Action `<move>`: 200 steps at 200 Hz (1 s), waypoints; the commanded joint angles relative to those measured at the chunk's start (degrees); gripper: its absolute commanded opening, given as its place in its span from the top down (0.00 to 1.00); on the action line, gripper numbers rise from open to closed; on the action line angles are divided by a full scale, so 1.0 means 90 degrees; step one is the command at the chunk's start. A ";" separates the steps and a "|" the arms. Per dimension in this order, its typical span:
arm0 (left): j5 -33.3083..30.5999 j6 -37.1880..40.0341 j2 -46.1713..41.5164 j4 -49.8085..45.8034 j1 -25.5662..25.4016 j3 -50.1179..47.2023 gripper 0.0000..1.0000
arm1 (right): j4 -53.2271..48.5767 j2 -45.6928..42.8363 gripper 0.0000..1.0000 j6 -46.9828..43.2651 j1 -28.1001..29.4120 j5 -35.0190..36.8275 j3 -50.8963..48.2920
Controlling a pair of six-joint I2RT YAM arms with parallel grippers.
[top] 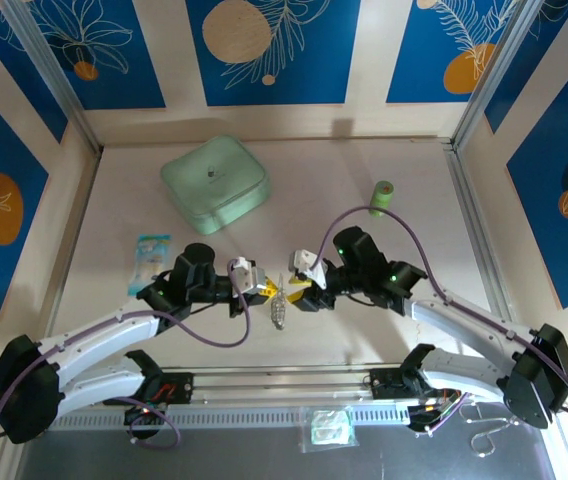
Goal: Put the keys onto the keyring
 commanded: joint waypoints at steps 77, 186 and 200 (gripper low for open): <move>0.0296 -0.0283 -0.0069 0.0713 -0.0054 -0.0167 1.00 | 0.1459 -0.0288 0.63 0.0945 0.0208 0.0423 -0.0649; 0.0351 -0.0319 -0.0105 0.0855 -0.0063 -0.0191 1.00 | 0.1143 -0.0041 0.96 0.0801 0.0188 0.0154 -0.0489; 0.0445 -0.0380 -0.0074 0.0977 -0.0063 -0.0177 1.00 | 0.1187 0.0073 0.99 0.0825 0.0188 0.0066 -0.0467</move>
